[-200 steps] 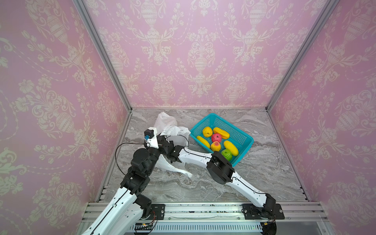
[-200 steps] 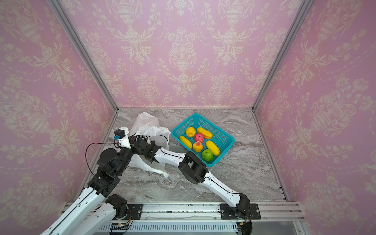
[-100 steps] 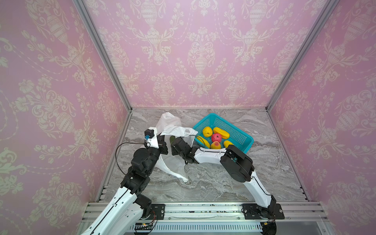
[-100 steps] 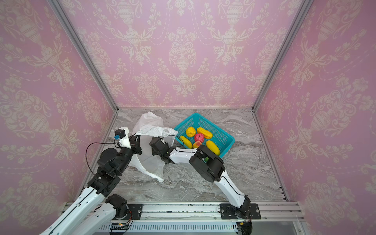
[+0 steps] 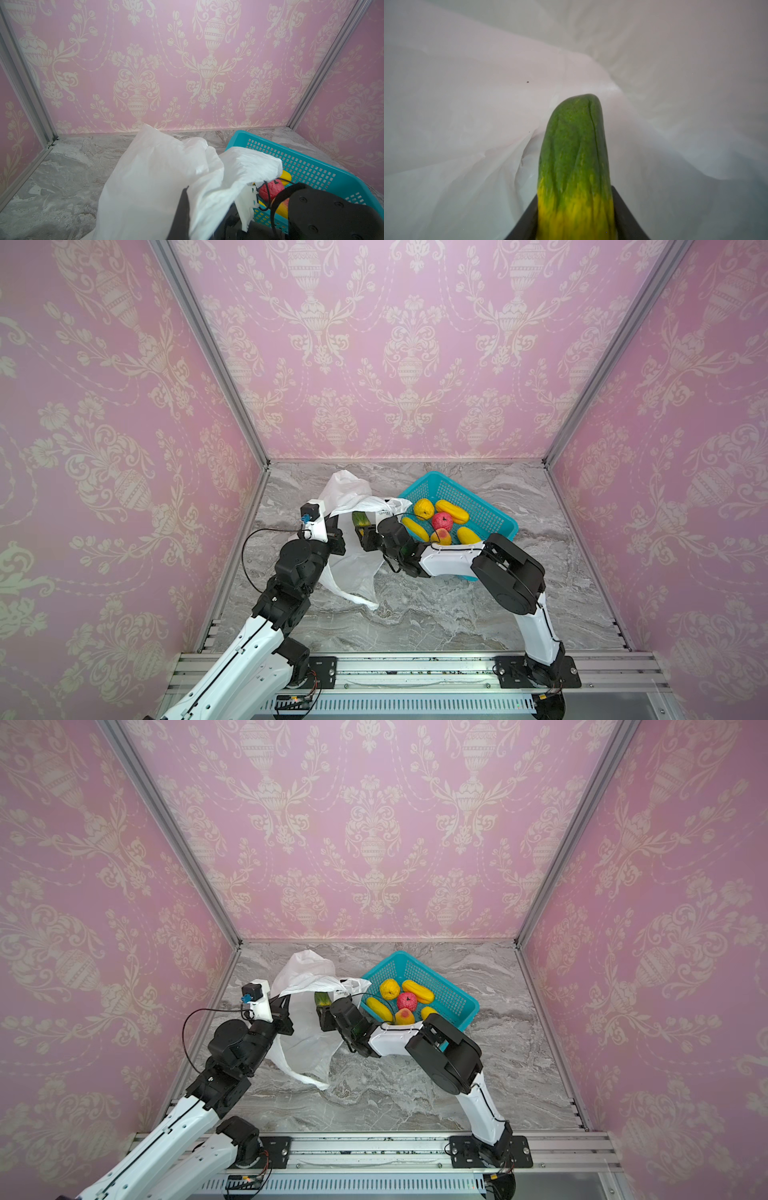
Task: Untie the knot of the plastic bag and take out the fruit
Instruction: Pick up the fruit from the plastic bag, then place the fruit in the basket.
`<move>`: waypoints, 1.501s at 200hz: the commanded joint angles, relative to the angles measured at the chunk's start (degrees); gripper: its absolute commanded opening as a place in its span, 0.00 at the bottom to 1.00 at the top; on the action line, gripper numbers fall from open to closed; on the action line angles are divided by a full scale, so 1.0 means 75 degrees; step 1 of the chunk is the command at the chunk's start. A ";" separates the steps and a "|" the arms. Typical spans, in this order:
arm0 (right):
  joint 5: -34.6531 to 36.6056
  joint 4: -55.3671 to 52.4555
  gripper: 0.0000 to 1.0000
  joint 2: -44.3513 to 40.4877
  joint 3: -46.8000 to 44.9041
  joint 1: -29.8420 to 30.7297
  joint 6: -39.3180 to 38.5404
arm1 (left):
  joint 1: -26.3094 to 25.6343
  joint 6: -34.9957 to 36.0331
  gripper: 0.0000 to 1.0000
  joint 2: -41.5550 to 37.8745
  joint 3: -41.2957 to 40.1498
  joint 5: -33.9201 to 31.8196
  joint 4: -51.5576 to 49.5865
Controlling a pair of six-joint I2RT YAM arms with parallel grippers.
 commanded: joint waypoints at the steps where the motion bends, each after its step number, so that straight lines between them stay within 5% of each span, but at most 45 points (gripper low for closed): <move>1: -0.1116 0.1301 0.10 -0.0760 -0.0430 -0.0015 -0.0238 | 0.0080 0.0186 0.00 0.0078 -0.0061 -0.0245 0.0143; 87: -0.2336 0.2251 0.11 -0.4589 -0.3762 0.0156 -0.2849 | 0.0144 0.0140 0.00 0.0463 0.0163 -0.0903 -0.0327; 125: -0.1330 0.1796 0.14 -0.6791 -0.5008 0.0086 -0.3767 | 0.0203 0.0037 0.00 0.0420 0.0184 -0.0982 -0.0452; 176: 0.1414 0.0513 0.12 -0.8977 -0.6008 -0.0662 -0.4257 | 0.0227 0.0029 0.00 0.0271 0.0145 -0.0853 -0.0393; 216: 0.2235 -0.0625 0.12 -0.7982 -0.5518 -0.2097 -0.3013 | 0.0227 0.0112 0.00 0.0272 0.0069 -0.0472 -0.0155; 261: 0.1503 -0.0869 0.16 -0.5223 -0.4497 -0.3123 -0.1380 | 0.0227 0.0418 0.00 0.0302 -0.0070 -0.0477 0.0098; 281: 0.1274 -0.0746 0.21 -0.4544 -0.4154 -0.3152 -0.1196 | 0.0227 0.0944 0.00 0.0401 -0.0203 -0.0422 0.0486; 300: 0.1160 -0.0710 0.26 -0.4241 -0.3968 -0.3172 -0.1037 | 0.0227 0.2311 0.00 0.0665 0.0162 0.0633 0.0308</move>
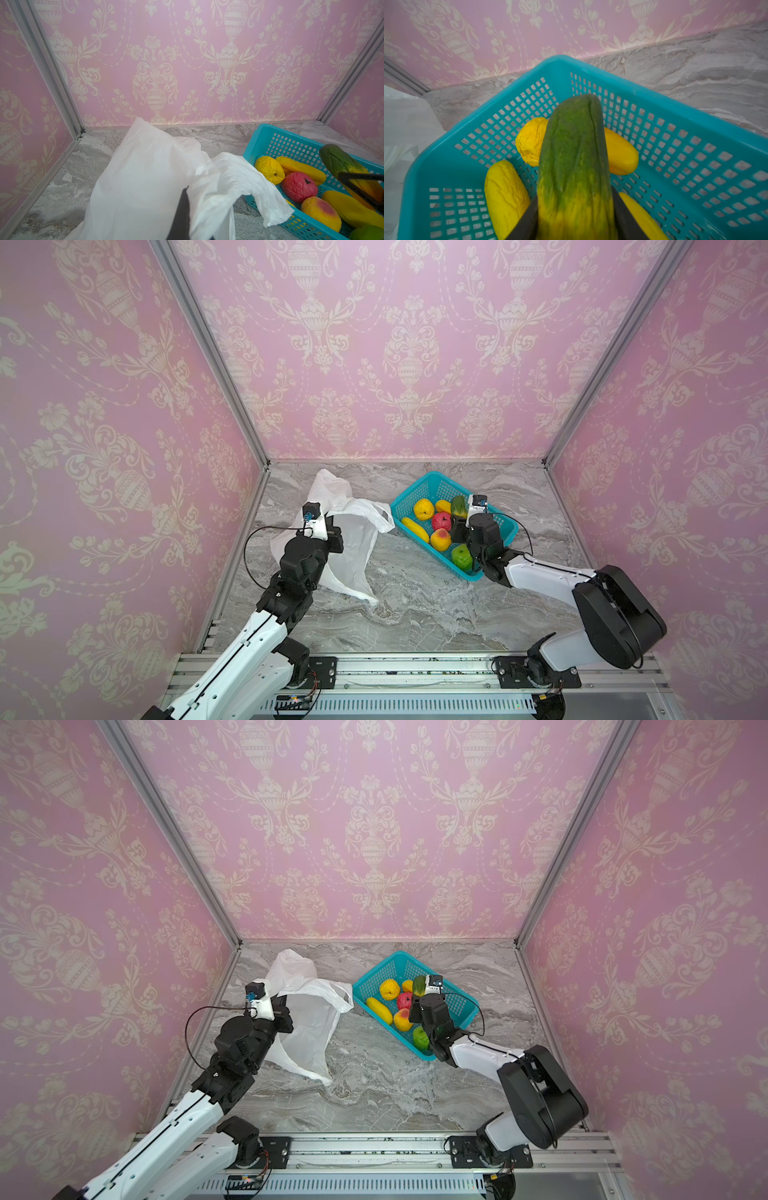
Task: Untie the knot of the plastic bag and take out the fruit
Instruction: Place the fruit in the basket, then move the plastic bag to the top-left of the table.
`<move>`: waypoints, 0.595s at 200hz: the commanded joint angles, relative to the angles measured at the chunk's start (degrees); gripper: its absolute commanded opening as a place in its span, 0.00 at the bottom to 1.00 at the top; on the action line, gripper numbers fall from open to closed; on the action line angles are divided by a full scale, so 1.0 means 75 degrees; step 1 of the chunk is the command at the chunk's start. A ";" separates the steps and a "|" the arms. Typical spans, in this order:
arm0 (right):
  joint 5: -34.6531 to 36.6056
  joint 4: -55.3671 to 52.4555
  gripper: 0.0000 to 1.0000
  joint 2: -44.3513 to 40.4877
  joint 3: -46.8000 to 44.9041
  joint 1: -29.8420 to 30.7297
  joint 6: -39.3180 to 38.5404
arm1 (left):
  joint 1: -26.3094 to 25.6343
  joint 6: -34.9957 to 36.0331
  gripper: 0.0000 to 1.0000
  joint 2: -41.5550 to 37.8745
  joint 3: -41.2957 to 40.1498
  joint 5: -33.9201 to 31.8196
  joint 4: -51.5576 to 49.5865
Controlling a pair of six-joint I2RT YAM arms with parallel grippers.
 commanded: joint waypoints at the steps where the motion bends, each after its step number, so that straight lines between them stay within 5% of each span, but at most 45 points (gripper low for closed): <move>1: -0.0233 0.0123 0.27 0.0193 0.0431 -0.0028 0.0565 | 0.0076 0.1688 0.00 0.0240 0.0251 0.1171 0.0153; 38: 0.0133 -0.0276 0.49 0.0063 0.0458 -0.0067 0.0496 | 0.0087 0.3171 0.00 0.0649 0.0671 0.1393 0.1465; 86: 0.0039 -0.0378 0.56 -0.0401 0.0110 -0.0565 0.0604 | 0.0171 0.4923 0.00 0.1938 0.1637 0.2674 0.2591; 119: -0.0341 -0.0416 0.72 -0.0554 -0.0050 -0.0935 0.0713 | 0.1249 0.4904 0.00 0.3061 0.2477 0.3856 0.2570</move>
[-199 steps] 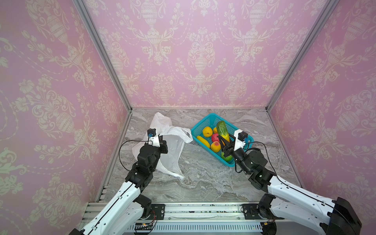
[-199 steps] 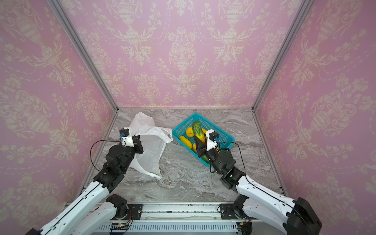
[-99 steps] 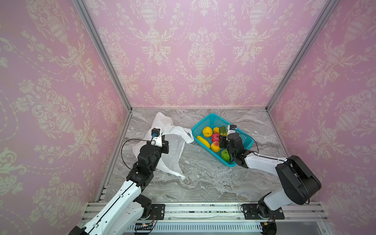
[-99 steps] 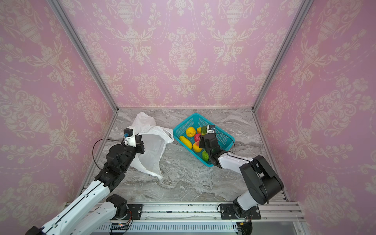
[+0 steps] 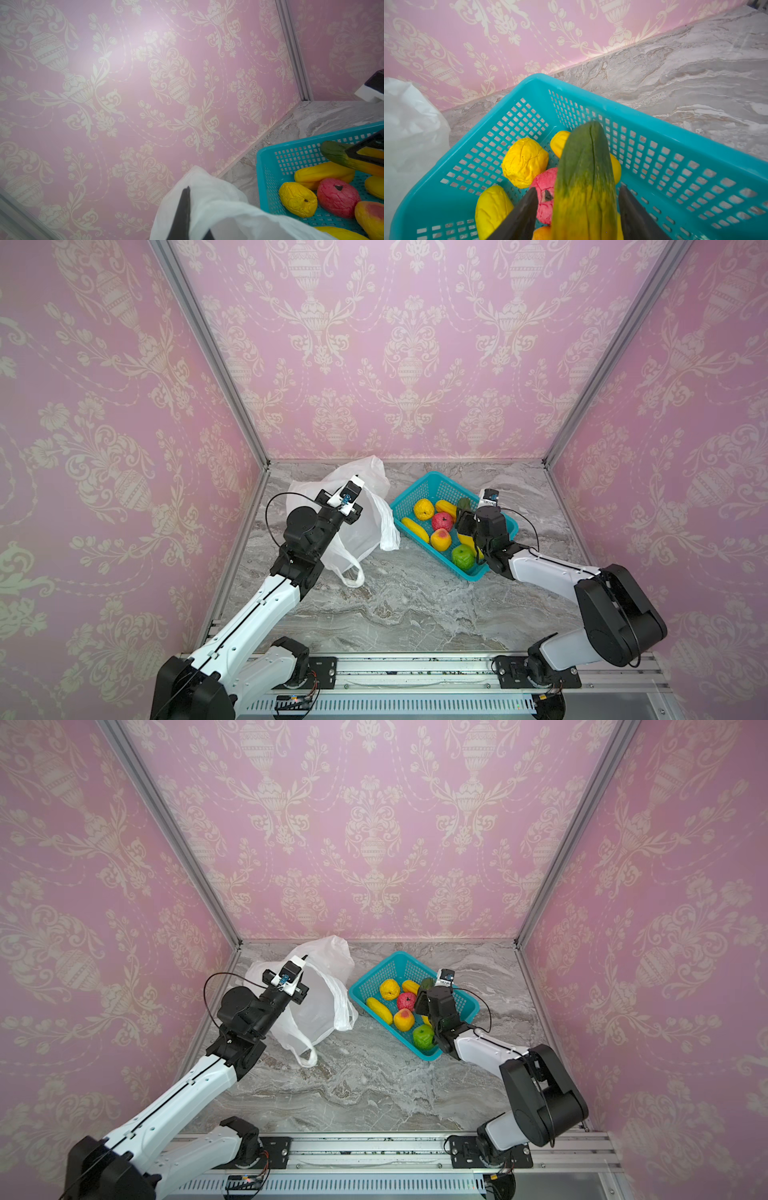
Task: Untie the knot of the plastic bag and take out the fruit
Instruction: Move the plastic bag to the top-left of the table.
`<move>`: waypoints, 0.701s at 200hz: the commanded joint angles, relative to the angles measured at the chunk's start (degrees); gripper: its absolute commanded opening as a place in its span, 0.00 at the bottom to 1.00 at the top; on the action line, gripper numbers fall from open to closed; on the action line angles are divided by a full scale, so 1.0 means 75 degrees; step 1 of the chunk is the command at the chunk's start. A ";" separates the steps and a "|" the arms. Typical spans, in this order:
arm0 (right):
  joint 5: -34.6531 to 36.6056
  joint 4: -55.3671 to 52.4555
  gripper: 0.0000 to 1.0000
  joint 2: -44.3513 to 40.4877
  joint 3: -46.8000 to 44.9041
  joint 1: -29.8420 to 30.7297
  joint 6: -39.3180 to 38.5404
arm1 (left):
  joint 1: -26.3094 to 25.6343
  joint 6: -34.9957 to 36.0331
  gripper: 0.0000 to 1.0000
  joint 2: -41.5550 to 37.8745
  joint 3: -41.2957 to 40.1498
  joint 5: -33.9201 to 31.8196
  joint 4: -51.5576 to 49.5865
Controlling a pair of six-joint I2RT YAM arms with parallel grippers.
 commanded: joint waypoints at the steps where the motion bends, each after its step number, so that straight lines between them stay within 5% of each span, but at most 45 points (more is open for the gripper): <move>1: -0.0278 -0.0095 0.72 -0.0193 -0.0193 -0.0202 0.0151 | 0.0771 0.0389 0.00 0.0653 0.0580 0.1116 0.0242; 35: -0.0606 -0.0075 0.80 -0.0103 -0.0183 -0.0487 0.0116 | 0.1990 -0.0763 0.00 0.1634 0.0651 0.1624 0.1275; 86: -0.1928 -0.0627 0.88 -0.0227 0.0042 -0.0757 -0.0005 | 0.2034 -0.1502 0.00 0.2629 0.0975 0.0756 0.1408; 108: -0.2102 -0.1294 1.00 -0.1036 -0.0083 -0.0754 -0.0247 | 0.2050 -0.1424 0.01 0.2793 0.1060 0.0279 0.1289; 121: -0.1935 -0.1949 1.00 -0.1747 -0.0179 -0.0754 -0.0433 | 0.2038 -0.1552 0.45 0.2685 0.1078 0.0124 0.1204; 131: -0.1708 -0.2432 1.00 -0.2396 -0.0275 -0.0764 -0.0585 | 0.2031 -0.1859 0.62 0.2486 0.1066 -0.0088 0.1264; 140: -0.1443 -0.2926 1.00 -0.3038 -0.0361 -0.0759 -0.0691 | 0.2030 -0.2290 0.97 0.2229 0.1072 -0.0288 0.1278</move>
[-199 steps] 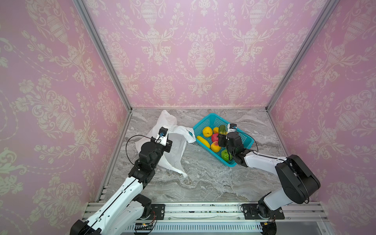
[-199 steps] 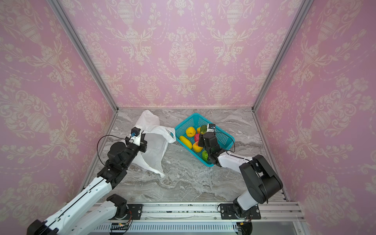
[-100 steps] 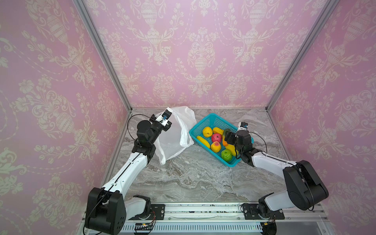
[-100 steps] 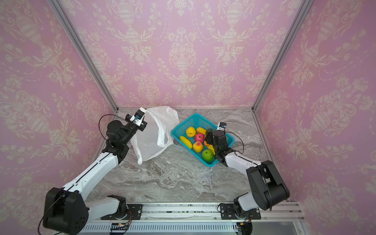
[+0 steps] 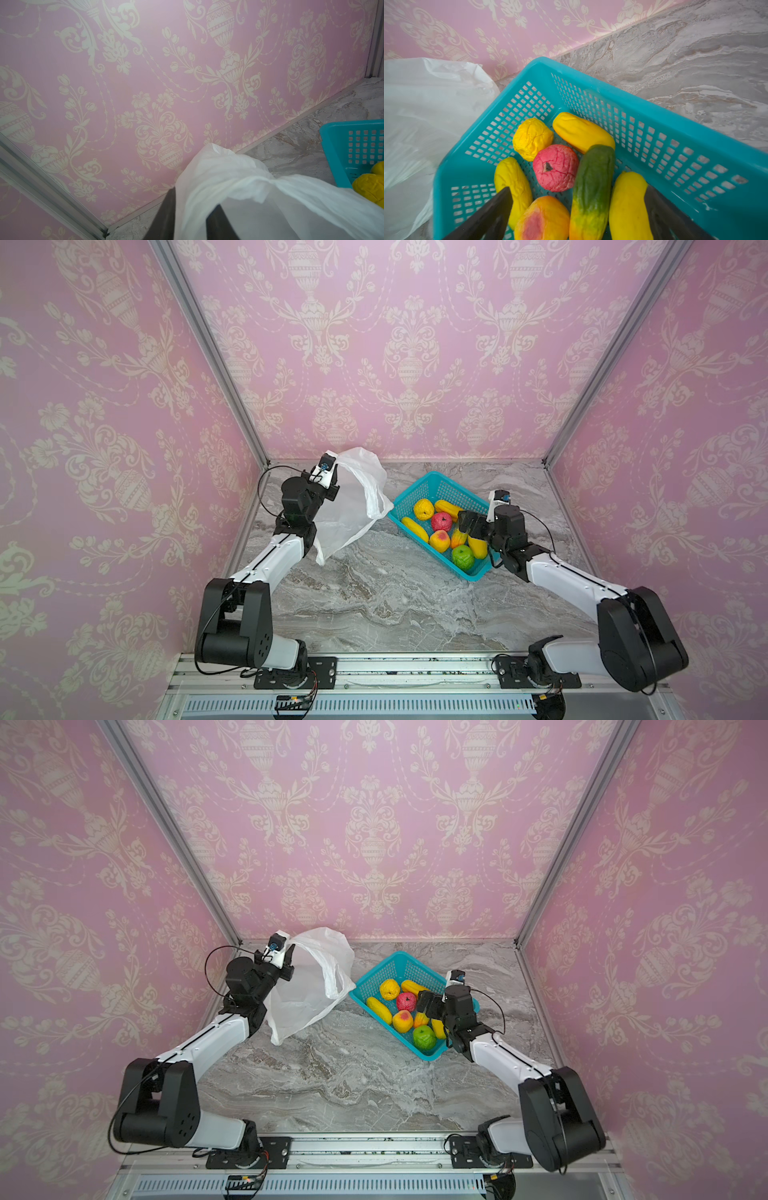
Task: Untie the knot of the plastic bag and take out the fruit
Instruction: Move the plastic bag to the top-left of the table, then reset both arms
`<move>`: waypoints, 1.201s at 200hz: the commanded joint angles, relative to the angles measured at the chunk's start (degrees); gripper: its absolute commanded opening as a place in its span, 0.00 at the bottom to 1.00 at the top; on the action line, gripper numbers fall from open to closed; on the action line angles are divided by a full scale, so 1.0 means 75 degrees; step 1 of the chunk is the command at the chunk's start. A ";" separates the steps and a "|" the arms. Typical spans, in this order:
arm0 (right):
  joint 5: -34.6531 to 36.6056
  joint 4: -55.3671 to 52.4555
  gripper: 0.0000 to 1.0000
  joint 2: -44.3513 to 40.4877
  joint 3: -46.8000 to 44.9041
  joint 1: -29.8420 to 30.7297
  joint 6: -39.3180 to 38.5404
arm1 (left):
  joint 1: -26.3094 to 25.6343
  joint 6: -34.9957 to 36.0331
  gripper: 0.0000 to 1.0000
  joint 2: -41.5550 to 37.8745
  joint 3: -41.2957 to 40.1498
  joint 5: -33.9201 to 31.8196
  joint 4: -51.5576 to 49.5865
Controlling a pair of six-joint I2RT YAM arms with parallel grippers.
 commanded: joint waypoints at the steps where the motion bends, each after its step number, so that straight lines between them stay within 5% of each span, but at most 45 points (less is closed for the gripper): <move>1: 0.0352 -0.1342 1.00 -0.1378 -0.0189 -0.0002 -0.0464 | 0.0004 -0.0961 0.98 -0.0530 0.0252 -0.0698 0.0191; 26: 0.1351 -0.2200 1.00 -0.3292 -0.0590 -0.0010 -0.0556 | 0.0008 -0.2586 0.99 -0.1647 0.0612 -0.1317 -0.0842; 59: 0.2860 -0.3757 1.00 -0.4857 -0.0451 -0.0025 -0.0342 | 0.0016 -0.6023 0.99 -0.3438 0.0617 -0.3842 -0.3162; 80: 0.3444 -0.4546 1.00 -0.5378 -0.0062 -0.0044 -0.0423 | 0.0016 -0.6630 0.99 -0.4748 -0.0125 -0.4669 -0.4084; 98: 0.3317 -0.4521 1.00 -0.5751 0.0124 -0.0050 -0.0924 | 0.0062 -0.7596 0.99 -0.5786 -0.0433 -0.5963 -0.6340; 124: 0.3015 -0.4218 1.00 -0.6116 0.0184 -0.0065 -0.1241 | 0.0074 -0.7339 0.99 -0.6577 -0.1866 -0.6254 -0.7114; 161: 0.1296 -0.2820 1.00 -0.5540 -0.0676 -0.0063 -0.1657 | 0.0086 -0.7356 0.99 -0.6963 -0.4566 -0.5975 -0.5835; 187: 0.2660 -0.2587 1.00 -0.4574 -0.0845 -0.0129 -0.1999 | 0.0133 -0.6756 0.99 -0.6976 -0.4884 -0.6468 -0.5659; 211: 0.4782 -0.1424 1.00 -0.4099 -0.1858 -0.0524 -0.2546 | 0.0133 -0.5061 0.99 -0.6846 -0.4917 -0.6218 -0.4903; 226: 0.4209 -0.0654 1.00 -0.3980 -0.2460 -0.1155 -0.2342 | 0.0145 -0.4918 0.99 -0.6300 -0.5387 -0.6722 -0.3928; 240: 0.3878 -0.0251 1.00 -0.3547 -0.2727 -0.1664 -0.2032 | 0.0194 -0.4339 0.99 -0.5322 -0.5915 -0.6218 -0.2071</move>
